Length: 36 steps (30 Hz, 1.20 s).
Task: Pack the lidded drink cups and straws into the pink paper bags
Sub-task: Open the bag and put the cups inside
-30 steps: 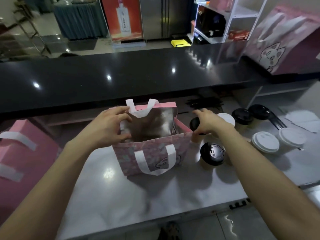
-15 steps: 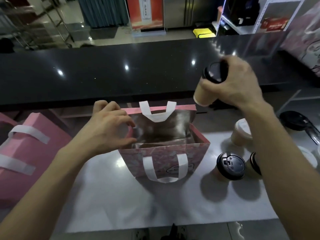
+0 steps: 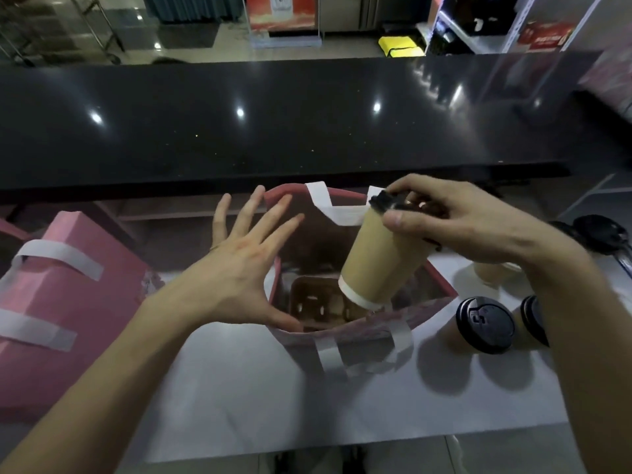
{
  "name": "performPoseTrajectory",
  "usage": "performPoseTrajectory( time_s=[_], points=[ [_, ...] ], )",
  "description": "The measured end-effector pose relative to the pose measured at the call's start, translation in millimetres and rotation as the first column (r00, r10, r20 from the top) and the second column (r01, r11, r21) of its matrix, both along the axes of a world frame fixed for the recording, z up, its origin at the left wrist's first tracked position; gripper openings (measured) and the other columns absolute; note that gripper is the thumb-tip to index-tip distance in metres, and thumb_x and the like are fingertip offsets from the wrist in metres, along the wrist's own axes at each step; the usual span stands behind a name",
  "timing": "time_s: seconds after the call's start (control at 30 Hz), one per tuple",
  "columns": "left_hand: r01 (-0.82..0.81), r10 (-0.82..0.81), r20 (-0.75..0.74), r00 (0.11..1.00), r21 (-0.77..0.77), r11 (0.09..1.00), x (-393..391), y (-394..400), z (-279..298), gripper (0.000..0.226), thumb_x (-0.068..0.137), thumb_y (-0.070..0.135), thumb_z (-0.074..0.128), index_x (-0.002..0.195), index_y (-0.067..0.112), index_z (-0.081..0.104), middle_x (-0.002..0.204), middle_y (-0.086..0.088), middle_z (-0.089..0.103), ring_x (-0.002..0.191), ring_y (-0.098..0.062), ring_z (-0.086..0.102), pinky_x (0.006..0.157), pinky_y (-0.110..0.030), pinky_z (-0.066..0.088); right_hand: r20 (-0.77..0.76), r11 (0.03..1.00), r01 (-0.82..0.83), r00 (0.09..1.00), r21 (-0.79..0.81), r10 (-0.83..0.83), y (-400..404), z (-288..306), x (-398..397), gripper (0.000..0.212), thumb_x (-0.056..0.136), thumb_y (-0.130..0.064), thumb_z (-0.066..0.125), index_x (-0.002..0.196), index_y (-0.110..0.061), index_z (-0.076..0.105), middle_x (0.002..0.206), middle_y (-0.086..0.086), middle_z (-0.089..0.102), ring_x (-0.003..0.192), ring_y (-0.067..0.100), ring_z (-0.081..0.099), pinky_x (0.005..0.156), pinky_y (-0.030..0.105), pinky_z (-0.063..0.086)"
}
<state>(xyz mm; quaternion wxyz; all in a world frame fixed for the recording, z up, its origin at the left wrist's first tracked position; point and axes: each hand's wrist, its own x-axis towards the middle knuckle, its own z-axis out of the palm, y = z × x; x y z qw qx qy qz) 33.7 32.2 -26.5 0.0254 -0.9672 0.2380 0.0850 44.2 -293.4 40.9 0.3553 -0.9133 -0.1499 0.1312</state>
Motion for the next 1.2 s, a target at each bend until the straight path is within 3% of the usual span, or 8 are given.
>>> performPoseTrajectory(
  time_s=[0.1,0.3,0.43,0.6,0.73,0.87,0.97,1.2],
  points=[
    [0.016,-0.019,-0.046,0.999,-0.07,0.997,-1,1,-4,0.163,0.052,0.111,0.055,0.169,0.031,-0.027,0.173,0.003,-0.043,0.153,-0.024,-0.051,0.125,-0.068,-0.025,-0.008,0.991,-0.105,0.995,-0.089,0.104,13,-10,0,0.071,0.069,-0.087,0.075,0.13,-0.054,0.058,0.121,-0.023,0.067,0.11,-0.004,0.064,0.093,0.03,0.059],
    [-0.002,-0.03,-0.146,0.989,-0.216,0.976,-2,2,-3,0.176,0.048,0.101,0.076,0.163,0.032,-0.038,0.17,0.009,-0.047,0.156,-0.018,-0.045,0.132,-0.06,-0.016,0.002,0.919,-0.285,0.955,-0.271,0.297,44,-26,2,0.08,0.074,-0.047,0.09,0.141,-0.048,0.047,0.133,-0.023,0.057,0.121,0.005,0.056,0.101,0.035,0.054],
    [-0.049,-0.026,-0.227,0.974,-0.319,0.946,-3,2,2,0.182,0.047,0.086,0.091,0.161,0.034,-0.042,0.168,0.018,-0.047,0.158,-0.011,-0.041,0.136,-0.059,0.0,0.041,0.843,-0.338,0.92,-0.42,0.39,71,-44,11,0.09,0.073,-0.044,0.091,0.147,-0.038,0.041,0.14,-0.014,0.056,0.124,0.014,0.057,0.098,0.035,0.056],
    [-0.035,-0.045,-0.24,0.97,-0.318,0.947,-3,-1,2,0.182,0.051,0.082,0.093,0.16,0.032,-0.044,0.166,0.02,-0.05,0.156,-0.006,-0.043,0.137,-0.052,-0.001,-0.06,0.686,-0.399,0.885,-0.608,0.462,104,-75,41,0.1,0.082,-0.05,0.089,0.161,-0.027,0.033,0.144,0.002,0.049,0.119,0.025,0.061,0.093,0.037,0.061],
    [-0.029,-0.056,-0.235,0.97,-0.342,0.939,-5,0,-1,0.182,0.05,0.08,0.095,0.161,0.031,-0.041,0.167,0.021,-0.048,0.154,-0.001,-0.044,0.137,-0.045,-0.003,-0.127,0.622,-0.457,0.857,-0.636,0.5,117,-98,52,0.112,0.078,-0.05,0.092,0.166,-0.029,0.026,0.133,-0.002,0.047,0.105,0.022,0.058,0.076,0.032,0.05],
    [-0.015,-0.069,-0.22,0.973,-0.363,0.932,-4,3,-4,0.182,0.05,0.081,0.094,0.161,0.032,-0.042,0.166,0.022,-0.048,0.152,0.002,-0.045,0.13,-0.03,-0.011,-0.172,0.575,-0.493,0.836,-0.653,0.521,123,-110,55,0.117,0.077,-0.051,0.093,0.167,-0.036,0.02,0.144,0.001,0.046,0.12,0.028,0.06,0.086,0.038,0.057],
    [-0.013,-0.071,-0.213,0.974,-0.368,0.93,-3,5,-5,0.181,0.05,0.083,0.094,0.159,0.035,-0.043,0.165,0.024,-0.049,0.15,0.004,-0.046,0.122,-0.022,-0.016,-0.152,0.522,-0.503,0.804,-0.689,0.574,123,-110,57,0.108,0.078,-0.043,0.093,0.164,-0.034,0.028,0.143,0.002,0.049,0.119,0.03,0.062,0.09,0.044,0.061],
    [-0.004,-0.077,-0.189,0.979,-0.397,0.918,-3,6,-7,0.178,0.052,0.083,0.093,0.159,0.038,-0.043,0.166,0.024,-0.048,0.154,0.001,-0.043,0.128,-0.029,-0.009,-0.15,0.473,-0.574,0.727,-0.669,0.67,122,-110,61,0.102,0.076,-0.021,0.093,0.16,-0.036,0.037,0.148,-0.003,0.047,0.126,0.029,0.061,0.092,0.049,0.06]
  ],
)
